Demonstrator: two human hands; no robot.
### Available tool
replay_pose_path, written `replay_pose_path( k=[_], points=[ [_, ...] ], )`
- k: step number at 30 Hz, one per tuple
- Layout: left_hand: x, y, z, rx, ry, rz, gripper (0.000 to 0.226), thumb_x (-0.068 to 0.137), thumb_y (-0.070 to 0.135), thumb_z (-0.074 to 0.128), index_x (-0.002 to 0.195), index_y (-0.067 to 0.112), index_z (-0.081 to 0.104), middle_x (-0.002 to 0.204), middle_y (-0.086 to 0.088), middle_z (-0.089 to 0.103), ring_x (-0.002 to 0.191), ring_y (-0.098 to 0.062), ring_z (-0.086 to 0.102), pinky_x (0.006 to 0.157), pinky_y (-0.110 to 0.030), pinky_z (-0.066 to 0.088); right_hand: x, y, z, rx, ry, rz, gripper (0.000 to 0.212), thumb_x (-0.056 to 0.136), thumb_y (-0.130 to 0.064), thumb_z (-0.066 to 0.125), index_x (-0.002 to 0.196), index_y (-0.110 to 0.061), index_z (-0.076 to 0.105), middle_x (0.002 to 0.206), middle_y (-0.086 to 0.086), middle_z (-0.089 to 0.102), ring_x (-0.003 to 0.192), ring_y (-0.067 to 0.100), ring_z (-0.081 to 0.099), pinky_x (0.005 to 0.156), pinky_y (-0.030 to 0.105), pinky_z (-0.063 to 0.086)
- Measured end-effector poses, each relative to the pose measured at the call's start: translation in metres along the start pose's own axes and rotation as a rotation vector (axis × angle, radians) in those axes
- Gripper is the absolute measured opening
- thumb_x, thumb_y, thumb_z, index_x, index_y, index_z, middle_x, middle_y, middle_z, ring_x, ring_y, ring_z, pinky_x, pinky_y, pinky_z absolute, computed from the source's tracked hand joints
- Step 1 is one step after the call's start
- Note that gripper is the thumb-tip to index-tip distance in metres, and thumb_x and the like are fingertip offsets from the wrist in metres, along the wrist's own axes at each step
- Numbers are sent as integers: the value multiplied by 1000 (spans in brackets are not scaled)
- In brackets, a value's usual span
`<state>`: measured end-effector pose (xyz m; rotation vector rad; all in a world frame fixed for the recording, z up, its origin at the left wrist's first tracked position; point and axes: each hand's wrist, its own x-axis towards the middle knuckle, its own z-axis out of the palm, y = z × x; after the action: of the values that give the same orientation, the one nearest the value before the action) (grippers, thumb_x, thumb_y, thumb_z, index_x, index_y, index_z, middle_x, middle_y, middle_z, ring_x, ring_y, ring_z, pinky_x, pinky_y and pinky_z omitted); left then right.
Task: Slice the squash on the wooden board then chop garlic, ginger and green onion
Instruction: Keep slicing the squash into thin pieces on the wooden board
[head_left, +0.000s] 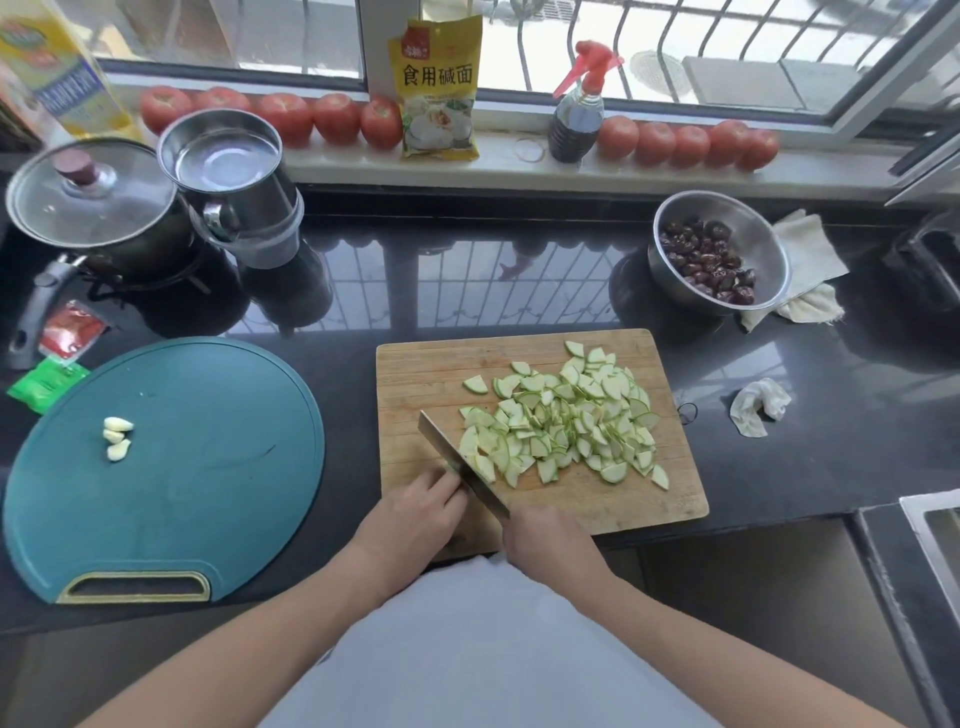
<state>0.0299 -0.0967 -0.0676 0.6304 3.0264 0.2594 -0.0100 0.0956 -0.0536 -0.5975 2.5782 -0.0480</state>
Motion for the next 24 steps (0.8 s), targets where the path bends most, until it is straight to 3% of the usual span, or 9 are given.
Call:
replay_pose_path(
  k=[4, 9, 14, 19, 22, 24],
  points=[
    [-1, 2, -5, -11, 17, -4, 29, 61, 5, 84, 87, 13, 73, 87, -2, 66, 71, -18, 63, 46, -26, 50, 22, -14, -5, 64, 54, 8, 14, 99, -19, 42, 90, -14, 51, 75, 11, 63, 66, 32, 62, 52, 33, 33],
    [-4, 3, -7, -23, 20, -17, 40, 51, 6, 89, 88, 13, 77, 87, -2, 70, 73, -17, 67, 46, -23, 49, -4, -1, -7, 172, 58, -17, 13, 96, -23, 45, 83, -19, 43, 66, 4, 55, 61, 28, 55, 51, 34, 36],
    [-1, 4, -5, -13, 21, -46, 36, 52, 3, 87, 85, 12, 75, 85, -2, 68, 73, -18, 67, 43, -26, 52, -20, 11, -7, 103, -3, -20, 15, 98, -26, 41, 86, -18, 43, 70, 8, 58, 63, 30, 52, 52, 39, 40],
    [-2, 3, 2, -24, 34, -39, 33, 57, 0, 82, 87, 11, 75, 87, -3, 68, 76, -20, 68, 46, -28, 54, -20, 10, -3, 59, -38, 27, 19, 98, -25, 41, 80, -19, 39, 63, 0, 43, 57, 26, 44, 47, 34, 30],
    [-1, 0, 5, -18, 53, -11, 26, 62, -2, 75, 83, 12, 72, 85, -3, 65, 72, -21, 64, 47, -29, 53, -9, 4, 1, 43, -50, 36, 17, 97, -19, 42, 81, -17, 41, 63, 2, 45, 60, 29, 49, 47, 32, 26],
    [0, -1, 6, 1, 68, 10, 20, 66, -3, 65, 78, 13, 68, 82, -3, 62, 67, -20, 60, 44, -28, 48, 5, -5, 1, 18, -40, 10, 15, 98, -16, 42, 84, -14, 48, 71, 7, 58, 66, 30, 60, 51, 31, 32]
  ],
)
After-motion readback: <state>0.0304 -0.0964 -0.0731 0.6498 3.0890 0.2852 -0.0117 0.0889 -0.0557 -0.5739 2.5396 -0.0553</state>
